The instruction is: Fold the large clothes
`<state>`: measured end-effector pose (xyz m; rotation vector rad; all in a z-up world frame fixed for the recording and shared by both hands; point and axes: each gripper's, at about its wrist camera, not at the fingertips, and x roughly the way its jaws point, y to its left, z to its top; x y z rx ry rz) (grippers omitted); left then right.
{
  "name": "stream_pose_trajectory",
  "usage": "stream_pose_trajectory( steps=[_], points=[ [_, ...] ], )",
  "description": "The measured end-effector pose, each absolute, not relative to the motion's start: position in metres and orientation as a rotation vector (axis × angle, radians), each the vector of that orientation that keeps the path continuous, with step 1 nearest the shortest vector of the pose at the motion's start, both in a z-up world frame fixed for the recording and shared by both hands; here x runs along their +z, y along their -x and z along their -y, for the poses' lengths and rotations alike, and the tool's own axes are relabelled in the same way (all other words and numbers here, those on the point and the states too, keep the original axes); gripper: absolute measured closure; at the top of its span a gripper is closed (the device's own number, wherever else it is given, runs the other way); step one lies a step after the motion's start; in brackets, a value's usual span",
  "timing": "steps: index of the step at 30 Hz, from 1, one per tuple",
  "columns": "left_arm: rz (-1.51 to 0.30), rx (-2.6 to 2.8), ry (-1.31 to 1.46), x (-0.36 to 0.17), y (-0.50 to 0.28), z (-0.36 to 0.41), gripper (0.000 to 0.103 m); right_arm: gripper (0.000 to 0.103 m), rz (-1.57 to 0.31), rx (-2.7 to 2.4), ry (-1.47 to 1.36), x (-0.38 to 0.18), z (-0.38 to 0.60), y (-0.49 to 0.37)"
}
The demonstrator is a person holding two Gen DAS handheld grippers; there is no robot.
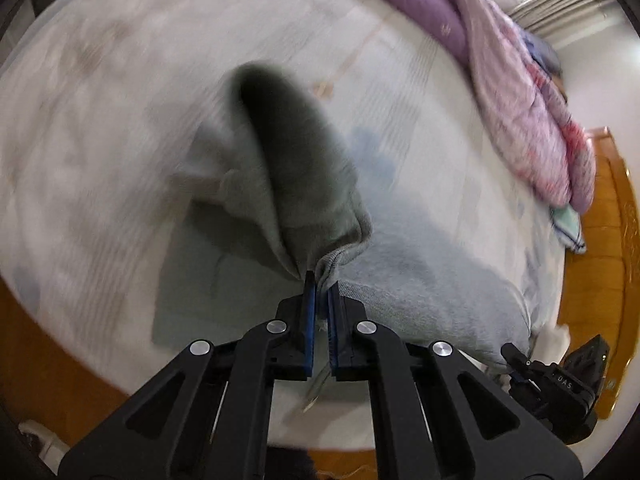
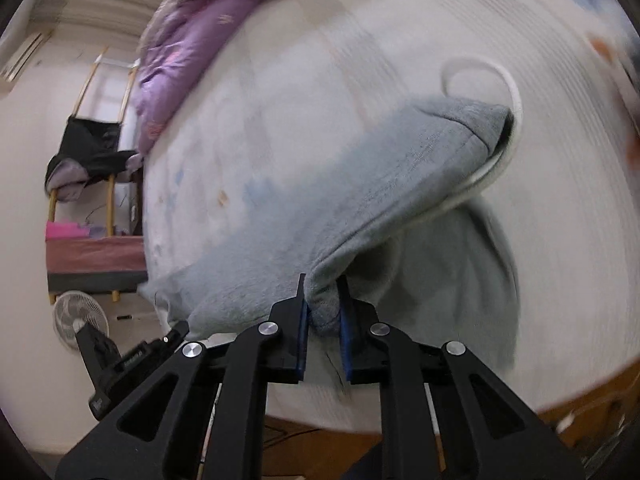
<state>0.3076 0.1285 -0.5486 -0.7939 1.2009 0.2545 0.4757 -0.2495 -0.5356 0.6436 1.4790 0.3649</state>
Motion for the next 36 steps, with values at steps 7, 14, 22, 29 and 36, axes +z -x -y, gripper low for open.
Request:
stream_pose_trajectory(
  steps=[7,14,22,29,36],
  points=[
    [-1.303,0.251,0.744,-0.603,-0.243,-0.117,0.098,0.091,-1.523,0.214,-0.678,-0.581,0.260,-0.391],
    [-1.366,0.265,0.706,-0.651,-0.237,-0.110,0.094,0.090,-1.526,0.195,-0.665,-0.632,0.260,-0.376],
    [-1.271,0.321,0.782,-0.633,-0.207,-0.138,0.044,0.058,-1.586,0.161,-0.439,-0.590,0.251,-0.386],
    [-1.147,0.455,0.910,-0.632,-0.182,-0.176,0.035,0.089,-1.392,0.380,-0.250,-0.512,0.191,-0.417],
    [-1.158,0.383,0.895,-0.659,-0.205,-0.176,0.035,0.102,-1.295,0.537,-0.159,-0.535,0.104,-0.479]
  ],
)
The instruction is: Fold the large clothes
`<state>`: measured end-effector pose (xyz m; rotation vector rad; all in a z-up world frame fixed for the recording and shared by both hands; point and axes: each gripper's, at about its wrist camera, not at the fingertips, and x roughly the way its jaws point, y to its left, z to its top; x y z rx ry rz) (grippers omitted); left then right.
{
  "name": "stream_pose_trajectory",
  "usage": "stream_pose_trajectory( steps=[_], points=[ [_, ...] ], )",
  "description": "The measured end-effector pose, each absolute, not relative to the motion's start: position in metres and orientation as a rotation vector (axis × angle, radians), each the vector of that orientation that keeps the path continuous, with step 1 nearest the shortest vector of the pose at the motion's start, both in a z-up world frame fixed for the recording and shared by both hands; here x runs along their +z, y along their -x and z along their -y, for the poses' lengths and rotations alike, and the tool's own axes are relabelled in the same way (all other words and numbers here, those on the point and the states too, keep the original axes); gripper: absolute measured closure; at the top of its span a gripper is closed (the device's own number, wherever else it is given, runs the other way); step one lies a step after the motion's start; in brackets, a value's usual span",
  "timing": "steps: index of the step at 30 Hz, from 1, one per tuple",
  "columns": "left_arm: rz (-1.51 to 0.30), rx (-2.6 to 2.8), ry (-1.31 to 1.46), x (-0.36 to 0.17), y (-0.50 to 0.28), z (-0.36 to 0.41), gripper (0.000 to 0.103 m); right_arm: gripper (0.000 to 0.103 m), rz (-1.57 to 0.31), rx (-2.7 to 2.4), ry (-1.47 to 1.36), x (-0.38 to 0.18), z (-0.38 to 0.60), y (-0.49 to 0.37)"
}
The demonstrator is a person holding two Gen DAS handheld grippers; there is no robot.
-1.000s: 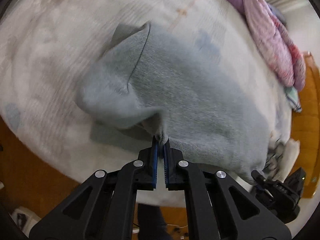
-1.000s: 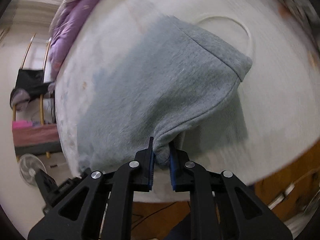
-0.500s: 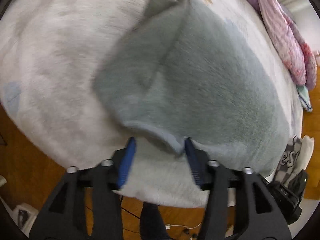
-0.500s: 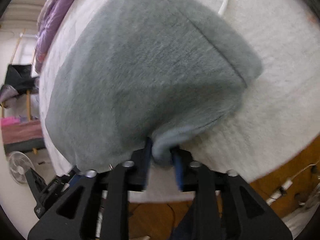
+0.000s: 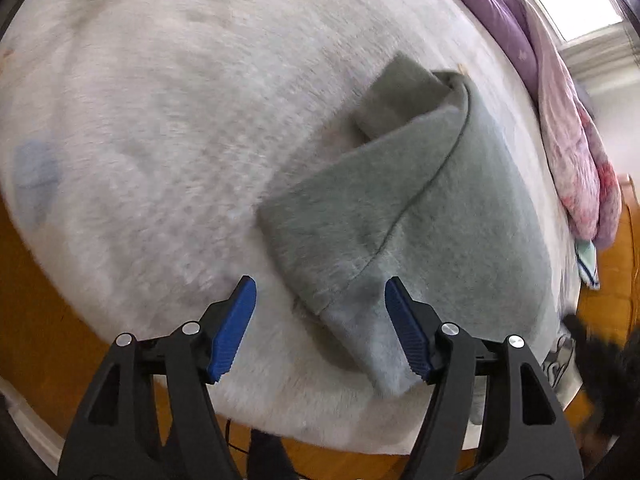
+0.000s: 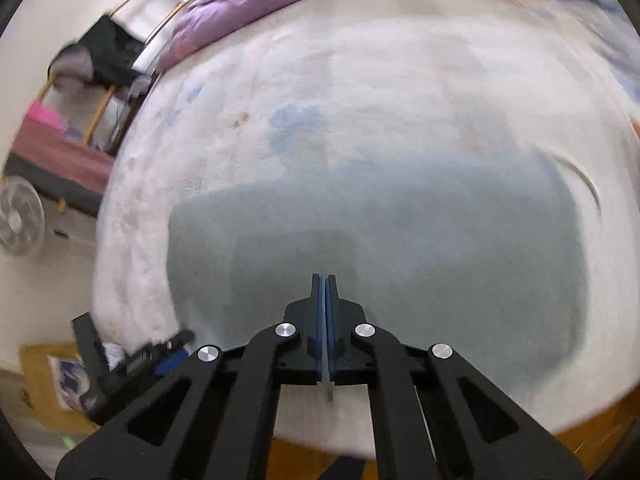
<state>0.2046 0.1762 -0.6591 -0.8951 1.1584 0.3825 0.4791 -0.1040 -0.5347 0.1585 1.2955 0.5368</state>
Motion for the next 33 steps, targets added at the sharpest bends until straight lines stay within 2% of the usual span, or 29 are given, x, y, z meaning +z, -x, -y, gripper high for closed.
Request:
stream_pose_trajectory(
  steps=[4,8,13,20,27,30,33],
  points=[
    [-1.137,0.343,0.897,-0.665,-0.212,-0.170,0.035,0.103,-1.346,0.491,-0.027,-0.578,0.077,-0.503],
    [-1.117,0.315,0.938,-0.667,-0.221,-0.166,0.035,0.103,-1.402,0.451,-0.052,-0.614,0.084,-0.525],
    [-1.116,0.315,0.969,-0.670,-0.221,-0.171,0.035,0.103,-1.432,0.445,-0.073,-0.615,0.085,-0.534],
    [-1.096,0.309,1.051,-0.668,-0.203,-0.187,0.035,0.103,-1.427,0.434,-0.144,-0.566,0.111,-0.481],
    [-1.139,0.300,0.976,-0.667,-0.198,-0.177,0.035,0.103,-1.481,0.426,-0.149,-0.611,0.114,-0.452],
    [-1.151,0.295,0.961,-0.667,-0.198,-0.176,0.040,0.103,-1.499,0.412,-0.147,-0.597,0.116,-0.449],
    [-1.154,0.304,0.988,-0.671,-0.192,-0.178,0.059,0.103,-1.529,0.401,-0.168,-0.590,0.121,-0.436]
  ],
)
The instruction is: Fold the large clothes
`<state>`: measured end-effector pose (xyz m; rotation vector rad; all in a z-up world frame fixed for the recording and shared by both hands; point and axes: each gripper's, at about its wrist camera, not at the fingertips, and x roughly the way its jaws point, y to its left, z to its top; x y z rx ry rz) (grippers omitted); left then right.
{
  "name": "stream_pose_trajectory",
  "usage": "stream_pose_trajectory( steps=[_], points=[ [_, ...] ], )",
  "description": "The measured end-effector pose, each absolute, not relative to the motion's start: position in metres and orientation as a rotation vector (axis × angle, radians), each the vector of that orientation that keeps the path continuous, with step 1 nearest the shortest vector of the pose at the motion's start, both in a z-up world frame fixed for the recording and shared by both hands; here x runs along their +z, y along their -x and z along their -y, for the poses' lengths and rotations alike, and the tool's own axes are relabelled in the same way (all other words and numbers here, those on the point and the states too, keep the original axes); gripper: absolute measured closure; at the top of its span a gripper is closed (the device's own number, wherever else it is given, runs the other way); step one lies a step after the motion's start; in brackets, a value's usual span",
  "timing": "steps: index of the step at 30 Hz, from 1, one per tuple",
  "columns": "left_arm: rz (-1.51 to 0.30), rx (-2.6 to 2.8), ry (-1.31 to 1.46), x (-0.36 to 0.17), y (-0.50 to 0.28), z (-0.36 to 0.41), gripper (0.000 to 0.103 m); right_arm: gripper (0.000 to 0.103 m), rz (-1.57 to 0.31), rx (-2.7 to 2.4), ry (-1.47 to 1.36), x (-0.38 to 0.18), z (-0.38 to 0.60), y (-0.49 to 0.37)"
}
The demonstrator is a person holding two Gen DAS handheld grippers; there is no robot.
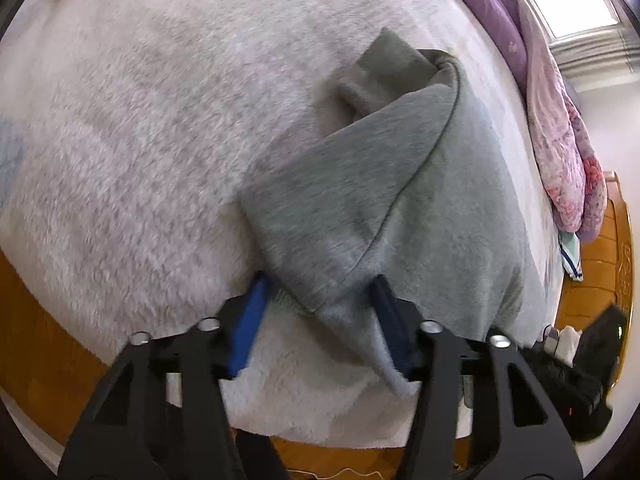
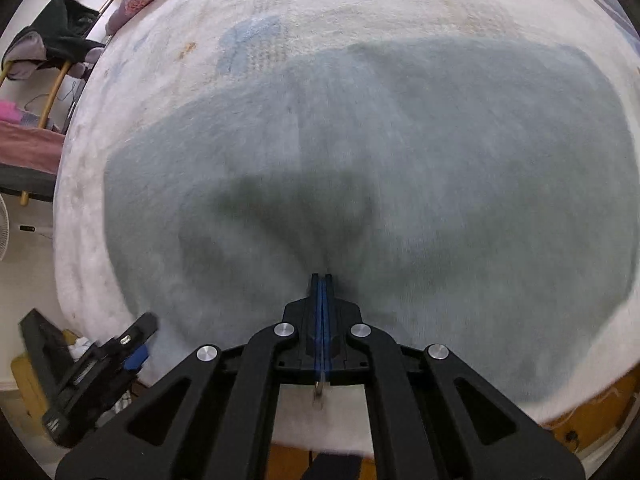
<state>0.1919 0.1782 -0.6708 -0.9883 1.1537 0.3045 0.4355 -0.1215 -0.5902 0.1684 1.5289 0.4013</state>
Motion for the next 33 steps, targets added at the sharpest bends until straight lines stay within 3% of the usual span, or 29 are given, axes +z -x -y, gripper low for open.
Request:
stream_pose_trajectory(
  steps=[5,11,13,15,20,33],
  points=[
    [-1.189,0.286,0.919,-0.671,-0.199,-0.171,0.088,0.103,-1.524,0.415,-0.195,-0.619,0.125,-0.425],
    [-1.118,0.240,0.836,-0.613,-0.210,-0.163,0.092,0.098,-1.465,0.447,-0.186,-0.592,0.124,-0.416],
    [-1.081,0.210,0.830,-0.590,-0.214,-0.160,0.092,0.085,-1.399,0.504,-0.203,-0.574,0.123,-0.407],
    [-1.064,0.170,0.831,-0.575,-0.219,-0.155,0.092,0.058,-1.301,0.586,-0.187,-0.548,0.117,-0.394],
    [-1.045,0.139,0.902,-0.561,-0.234,-0.150,0.092,0.040,-1.083,0.832,0.015,-0.508,0.075,-0.355],
    [-1.036,0.129,0.953,-0.556,-0.234,-0.153,0.092,0.041,-0.989,0.828,0.111,-0.553,0.007,-0.370]
  ],
)
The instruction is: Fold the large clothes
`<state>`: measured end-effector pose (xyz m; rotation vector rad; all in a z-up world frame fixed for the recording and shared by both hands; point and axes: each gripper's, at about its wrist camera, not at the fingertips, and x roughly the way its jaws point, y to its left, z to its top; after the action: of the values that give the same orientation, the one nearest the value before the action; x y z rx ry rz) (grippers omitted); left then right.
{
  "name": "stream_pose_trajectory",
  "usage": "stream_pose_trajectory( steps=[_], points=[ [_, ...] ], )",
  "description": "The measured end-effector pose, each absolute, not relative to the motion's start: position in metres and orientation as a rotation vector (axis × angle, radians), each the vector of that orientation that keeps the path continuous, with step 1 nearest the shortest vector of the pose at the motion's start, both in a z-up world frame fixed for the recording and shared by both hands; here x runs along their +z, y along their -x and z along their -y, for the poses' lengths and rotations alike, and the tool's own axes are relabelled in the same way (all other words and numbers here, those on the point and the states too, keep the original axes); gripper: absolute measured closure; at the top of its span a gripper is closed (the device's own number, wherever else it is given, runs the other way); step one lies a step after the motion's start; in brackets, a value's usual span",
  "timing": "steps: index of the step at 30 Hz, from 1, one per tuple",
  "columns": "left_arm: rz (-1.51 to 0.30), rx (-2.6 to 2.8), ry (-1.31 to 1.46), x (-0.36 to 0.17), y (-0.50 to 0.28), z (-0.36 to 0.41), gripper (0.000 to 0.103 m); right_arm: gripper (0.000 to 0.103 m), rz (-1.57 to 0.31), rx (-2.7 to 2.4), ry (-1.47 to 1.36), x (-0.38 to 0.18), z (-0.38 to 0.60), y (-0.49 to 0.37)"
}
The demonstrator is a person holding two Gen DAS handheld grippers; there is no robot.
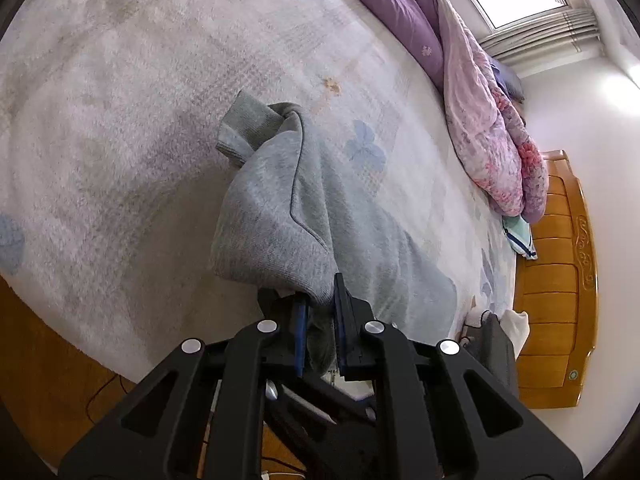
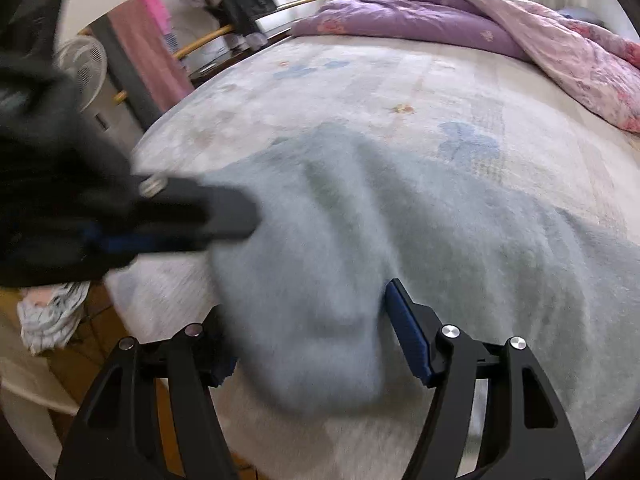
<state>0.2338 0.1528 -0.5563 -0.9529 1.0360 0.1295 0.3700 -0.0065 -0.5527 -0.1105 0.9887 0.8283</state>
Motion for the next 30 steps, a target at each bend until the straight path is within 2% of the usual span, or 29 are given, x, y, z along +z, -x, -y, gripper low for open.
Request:
stream_pose_trajectory(
  steps=[1,2,3,6,8,11,13,15,19,23,24,25,28,30],
  points=[
    [-1.037,0.137,0.953,-0.556,-0.235,-0.152,0.092,0.045,-0.987,0.821,0.090,-0.552,0.009,-0.373],
    [-1.041,0.139,0.949,-0.556,-0.235,-0.152,0.092,0.064,-1.003,0.803,0.067,-0.553,0.009,-0.377],
    [-1.046,0.132,0.944,-0.555,-0.237,-0.151,0.091,0.073,-1.020,0.797,0.043,-0.552,0.009,-0.382],
    [-1.002,0.083,0.919,-0.538,-0.238,-0.145,0.091,0.088,-1.075,0.770,-0.067,-0.547,0.022,-0.394],
    [-0.904,0.020,0.872,-0.509,-0.235,-0.138,0.090,0.089,-1.117,0.749,-0.230,-0.544,0.043,-0.405],
    [-0.804,0.012,0.842,-0.481,-0.230,-0.134,0.081,0.090,-1.150,0.704,-0.548,-0.540,0.089,-0.420],
    [-0.779,0.062,0.819,-0.472,-0.231,-0.134,0.081,0.090,-1.144,0.674,-0.735,-0.540,0.119,-0.424],
    [-0.811,0.108,0.787,-0.478,-0.237,-0.131,0.081,0.090,-1.127,0.638,-0.889,-0.538,0.147,-0.426],
    [-0.991,0.147,0.704,-0.510,-0.265,-0.107,0.081,0.090,-1.046,0.540,-1.153,-0.535,0.209,-0.421],
    [-1.087,0.098,0.677,-0.537,-0.290,-0.066,0.069,0.089,-0.971,0.411,-1.329,-0.542,0.268,-0.411],
    [-1.097,0.079,0.674,-0.541,-0.295,-0.056,0.059,0.089,-0.958,0.370,-1.347,-0.545,0.281,-0.409],
    [-1.111,0.052,0.682,-0.547,-0.301,-0.043,0.054,0.089,-0.955,0.334,-1.356,-0.550,0.292,-0.408],
    [-1.172,-0.005,0.701,-0.560,-0.313,-0.013,0.040,0.088,-1.045,0.214,-1.361,-0.577,0.319,-0.412],
    [-1.198,-0.019,0.693,-0.566,-0.320,0.004,0.037,0.087,-1.112,0.143,-1.337,-0.595,0.329,-0.415]
  ],
)
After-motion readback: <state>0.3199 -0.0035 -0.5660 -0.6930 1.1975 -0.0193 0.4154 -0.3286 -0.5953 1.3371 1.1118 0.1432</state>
